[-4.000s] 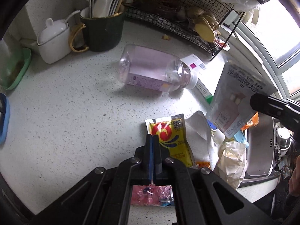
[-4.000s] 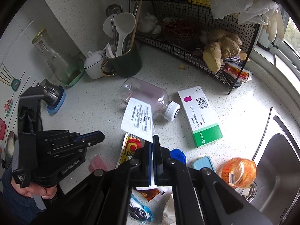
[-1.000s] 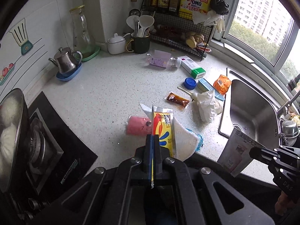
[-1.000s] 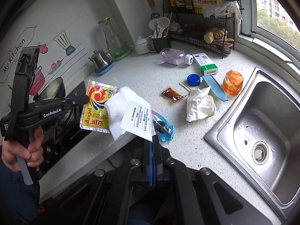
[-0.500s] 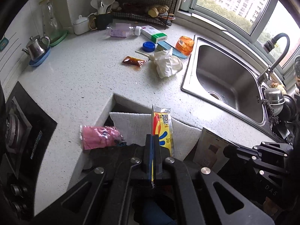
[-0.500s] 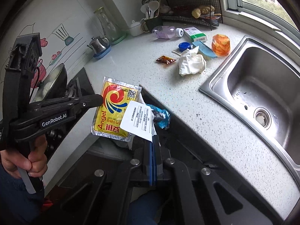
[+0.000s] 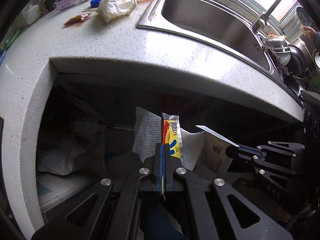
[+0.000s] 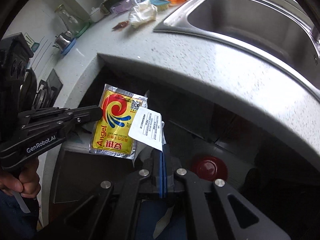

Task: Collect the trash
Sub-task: 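Carry the held trash with both tools down over the red bin, then open both tools to drop the trash into the red bin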

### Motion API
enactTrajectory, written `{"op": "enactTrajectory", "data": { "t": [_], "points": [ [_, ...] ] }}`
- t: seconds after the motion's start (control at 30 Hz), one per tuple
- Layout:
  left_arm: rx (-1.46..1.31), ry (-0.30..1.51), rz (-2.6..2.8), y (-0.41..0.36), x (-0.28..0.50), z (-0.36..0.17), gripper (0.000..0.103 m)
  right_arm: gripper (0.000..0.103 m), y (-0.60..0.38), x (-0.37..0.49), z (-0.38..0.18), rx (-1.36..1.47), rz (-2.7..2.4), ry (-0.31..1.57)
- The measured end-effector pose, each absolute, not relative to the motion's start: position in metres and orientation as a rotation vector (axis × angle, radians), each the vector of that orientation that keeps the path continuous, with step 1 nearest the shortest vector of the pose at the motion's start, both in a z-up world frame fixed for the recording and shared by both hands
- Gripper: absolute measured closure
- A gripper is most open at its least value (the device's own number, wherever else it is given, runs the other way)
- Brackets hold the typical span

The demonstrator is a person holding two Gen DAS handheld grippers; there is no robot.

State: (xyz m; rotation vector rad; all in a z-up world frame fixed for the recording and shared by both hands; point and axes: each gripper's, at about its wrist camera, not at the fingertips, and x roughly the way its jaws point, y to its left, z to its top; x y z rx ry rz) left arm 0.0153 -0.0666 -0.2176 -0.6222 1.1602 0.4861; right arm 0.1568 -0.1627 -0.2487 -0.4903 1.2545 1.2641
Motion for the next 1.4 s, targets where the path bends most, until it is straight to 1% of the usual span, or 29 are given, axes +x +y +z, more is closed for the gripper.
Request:
{"op": "enactTrajectory", "data": {
  "t": [0.23, 0.53, 0.87, 1.0, 1.13, 1.27, 1.4],
  "points": [
    [-0.618, 1.234, 0.396, -0.092, 0.037, -0.298, 0.103, 0.103, -0.187, 0.167, -0.336, -0.474, 1.145, 1.369],
    [-0.627, 1.294, 0.253, -0.125, 0.074, -0.432, 0.103, 0.103, -0.214, 0.189, -0.454, -0.41, 1.002, 1.473],
    [-0.592, 1.371, 0.148, -0.162, 0.104, -0.579, 0.103, 0.103, -0.221, 0.199, -0.595, -0.373, 0.896, 1.505],
    [-0.592, 1.398, 0.112, -0.169, 0.111, -0.631, 0.103, 0.103, -0.228, 0.205, -0.639, -0.377, 0.89, 1.502],
    [-0.599, 1.411, 0.093, -0.176, 0.112, -0.668, 0.103, 0.103, -0.236, 0.204, -0.668, -0.378, 0.879, 1.515],
    [-0.627, 1.419, 0.071, -0.183, 0.107, -0.69, 0.103, 0.103, -0.24, 0.205, -0.684, -0.4, 0.883, 1.513],
    [-0.66, 1.422, 0.068, -0.194, 0.108, -0.7, 0.103, 0.102, -0.242, 0.206, -0.701, -0.419, 0.871, 1.52]
  ]
}}
